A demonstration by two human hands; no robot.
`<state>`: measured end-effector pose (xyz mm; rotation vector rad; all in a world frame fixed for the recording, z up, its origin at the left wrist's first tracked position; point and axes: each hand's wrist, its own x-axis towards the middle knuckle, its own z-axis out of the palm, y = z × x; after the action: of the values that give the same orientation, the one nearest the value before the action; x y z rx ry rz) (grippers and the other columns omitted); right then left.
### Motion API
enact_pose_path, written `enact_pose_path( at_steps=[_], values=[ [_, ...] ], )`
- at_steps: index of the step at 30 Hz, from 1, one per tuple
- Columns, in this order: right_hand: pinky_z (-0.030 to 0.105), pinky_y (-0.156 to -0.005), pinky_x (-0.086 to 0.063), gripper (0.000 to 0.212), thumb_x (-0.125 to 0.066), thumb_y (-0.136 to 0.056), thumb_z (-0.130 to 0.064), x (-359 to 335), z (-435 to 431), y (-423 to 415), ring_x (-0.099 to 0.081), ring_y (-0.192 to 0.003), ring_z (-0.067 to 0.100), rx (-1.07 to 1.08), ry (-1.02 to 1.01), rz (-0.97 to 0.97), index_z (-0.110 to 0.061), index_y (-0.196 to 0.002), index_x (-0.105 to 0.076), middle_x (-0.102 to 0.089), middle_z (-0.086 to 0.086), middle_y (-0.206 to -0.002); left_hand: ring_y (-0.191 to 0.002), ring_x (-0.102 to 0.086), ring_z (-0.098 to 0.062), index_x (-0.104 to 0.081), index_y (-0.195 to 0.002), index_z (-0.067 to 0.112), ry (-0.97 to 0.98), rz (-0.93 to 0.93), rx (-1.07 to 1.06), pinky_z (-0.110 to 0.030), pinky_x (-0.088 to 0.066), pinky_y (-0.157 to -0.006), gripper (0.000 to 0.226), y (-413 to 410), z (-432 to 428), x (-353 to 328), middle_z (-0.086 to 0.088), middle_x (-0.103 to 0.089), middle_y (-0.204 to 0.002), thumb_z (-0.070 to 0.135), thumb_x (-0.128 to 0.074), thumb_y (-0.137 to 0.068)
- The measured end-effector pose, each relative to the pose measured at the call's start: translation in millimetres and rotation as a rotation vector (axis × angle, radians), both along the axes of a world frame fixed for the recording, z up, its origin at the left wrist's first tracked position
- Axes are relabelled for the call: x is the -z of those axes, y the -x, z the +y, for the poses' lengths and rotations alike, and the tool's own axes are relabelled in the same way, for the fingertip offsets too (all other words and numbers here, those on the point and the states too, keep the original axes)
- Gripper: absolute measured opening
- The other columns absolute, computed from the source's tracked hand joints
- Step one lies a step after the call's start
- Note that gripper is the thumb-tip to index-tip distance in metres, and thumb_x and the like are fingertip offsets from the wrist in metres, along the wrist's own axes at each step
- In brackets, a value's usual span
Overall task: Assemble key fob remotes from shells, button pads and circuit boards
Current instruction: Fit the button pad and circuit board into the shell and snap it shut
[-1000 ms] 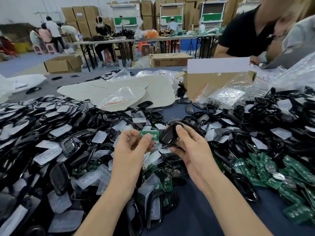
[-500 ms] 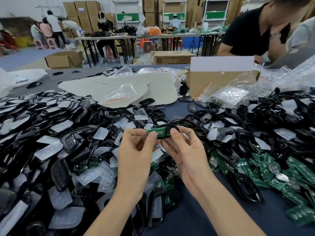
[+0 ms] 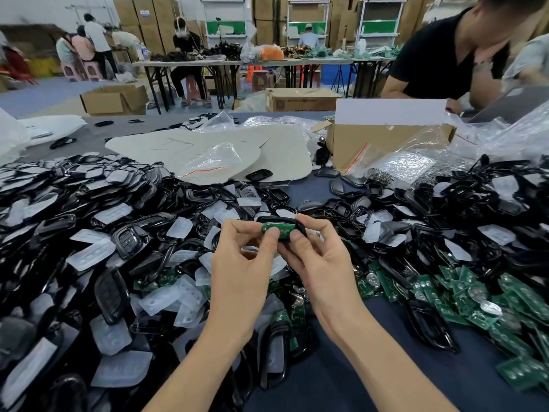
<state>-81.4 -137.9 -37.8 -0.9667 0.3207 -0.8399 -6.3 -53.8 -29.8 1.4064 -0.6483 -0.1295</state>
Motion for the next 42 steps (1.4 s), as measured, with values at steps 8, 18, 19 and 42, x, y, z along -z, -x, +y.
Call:
enact_pose_path(
  at_steps=[8,18,19,42],
  values=[
    [0.025,-0.088,-0.057,0.015,-0.052,-0.102,0.001,2.6,2.0,-1.9,-0.073,-0.103,0.021,0.007,0.041,-0.009,-0.012,-0.107,-0.058,-0.077,0.006,-0.098,-0.076,-0.065,-0.005,-0.056,-0.084,0.045,0.017,0.025,0.013,-0.016,-0.048,-0.068,0.024,0.8,-0.4,-1.3,0.008,-0.072,-0.088,0.029,-0.072,-0.091],
    [0.024,-0.086,-0.057,0.013,-0.052,-0.102,0.001,2.3,4.1,-0.4,-0.073,-0.104,0.025,-0.019,0.035,-0.011,-0.011,-0.107,-0.055,-0.076,0.013,-0.105,-0.096,-0.060,-0.004,-0.052,-0.097,0.038,-0.013,-0.173,-0.111,-0.011,-0.046,-0.073,0.019,3.7,-1.5,3.5,0.017,-0.052,-0.103,0.032,-0.069,-0.091],
    [0.025,-0.087,-0.057,0.012,-0.053,-0.102,0.000,2.8,4.2,-0.6,-0.073,-0.105,0.026,-0.019,0.039,-0.008,-0.011,-0.107,-0.055,-0.075,0.014,-0.107,-0.098,-0.060,-0.005,-0.052,-0.098,0.036,-0.018,-0.172,-0.112,-0.011,-0.046,-0.074,0.018,2.5,-1.5,3.9,0.017,-0.051,-0.105,0.033,-0.069,-0.091],
    [0.026,-0.086,-0.058,0.016,-0.067,-0.095,-0.009,3.3,2.8,3.8,-0.074,-0.102,0.029,-0.053,0.116,0.082,-0.020,-0.105,-0.061,-0.077,0.011,-0.108,-0.081,-0.067,-0.005,-0.055,-0.087,0.053,-0.010,0.040,-0.055,-0.034,-0.059,-0.077,0.021,0.0,-1.7,3.7,0.021,-0.067,-0.091,0.039,-0.071,-0.089]
  ],
)
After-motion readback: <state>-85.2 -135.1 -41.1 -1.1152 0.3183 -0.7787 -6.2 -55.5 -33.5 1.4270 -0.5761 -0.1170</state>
